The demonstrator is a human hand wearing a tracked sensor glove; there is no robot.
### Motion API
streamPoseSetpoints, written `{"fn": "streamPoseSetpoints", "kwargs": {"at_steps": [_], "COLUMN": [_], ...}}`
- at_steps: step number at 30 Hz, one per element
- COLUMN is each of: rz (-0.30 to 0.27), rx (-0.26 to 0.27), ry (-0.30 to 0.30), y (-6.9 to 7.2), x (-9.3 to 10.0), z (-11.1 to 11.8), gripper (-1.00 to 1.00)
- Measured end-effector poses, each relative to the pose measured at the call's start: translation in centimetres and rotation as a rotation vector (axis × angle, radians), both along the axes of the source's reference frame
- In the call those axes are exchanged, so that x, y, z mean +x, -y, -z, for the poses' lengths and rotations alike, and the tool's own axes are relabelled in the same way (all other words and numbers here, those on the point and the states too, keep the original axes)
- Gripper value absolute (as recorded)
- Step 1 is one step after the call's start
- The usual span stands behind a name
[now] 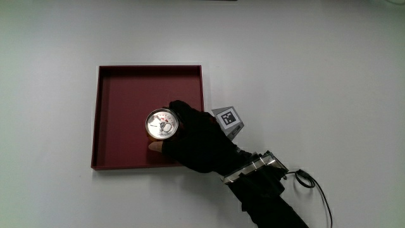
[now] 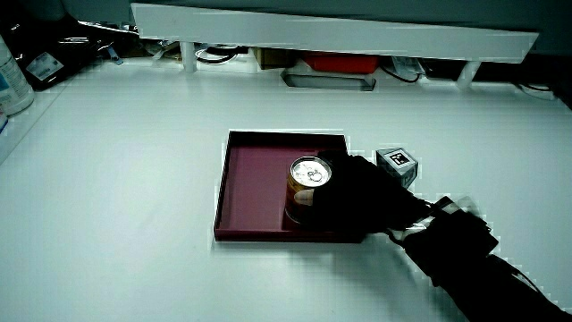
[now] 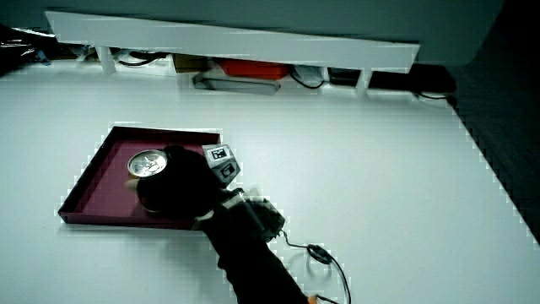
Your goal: Place red bull into plate
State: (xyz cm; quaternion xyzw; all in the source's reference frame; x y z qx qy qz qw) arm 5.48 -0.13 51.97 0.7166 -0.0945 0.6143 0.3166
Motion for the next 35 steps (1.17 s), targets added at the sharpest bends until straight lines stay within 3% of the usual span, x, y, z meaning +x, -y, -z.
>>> {"fn": "streamPoseSetpoints", "kwargs": {"at_steps": [3,5,8,17,18,23,25,27,29,30,33,34,35], "rz": [0.011,0.022,0.053,0.150,0.157,0.228,0.241,0.254,0.267,0.259,0.264,0.276,0.272], "rx": [0.006,-0.045,-0.025,-0.096,-0.092,-0.034,-0.025,-0.015,0.041,0.027,0.097,0.131,0.146], "ry": [-0.002,0.073,0.060,0.122,0.149,0.038,0.028,-0.049,-0.067,-0.096,-0.077,-0.132,-0.131], "y": [0.0,0.1,0.5,1.3,1.4,2.2,2.4,2.4,2.6,2.5,2.5,2.6,2.6], "x": [0.1,0.3,0.9,3.9,4.3,6.1,6.7,7.4,8.1,8.4,9.4,9.8,10.0], "z": [-0.2,-0.4,0.5,6.4,6.7,10.1,11.6,13.1,13.7,14.5,15.2,15.4,15.6], "gripper": [-0.39,-0.48,-0.61,-1.00,-1.00,-1.00,-1.00,-1.00,-1.00,-1.00,-1.00,-1.00,-1.00]}}
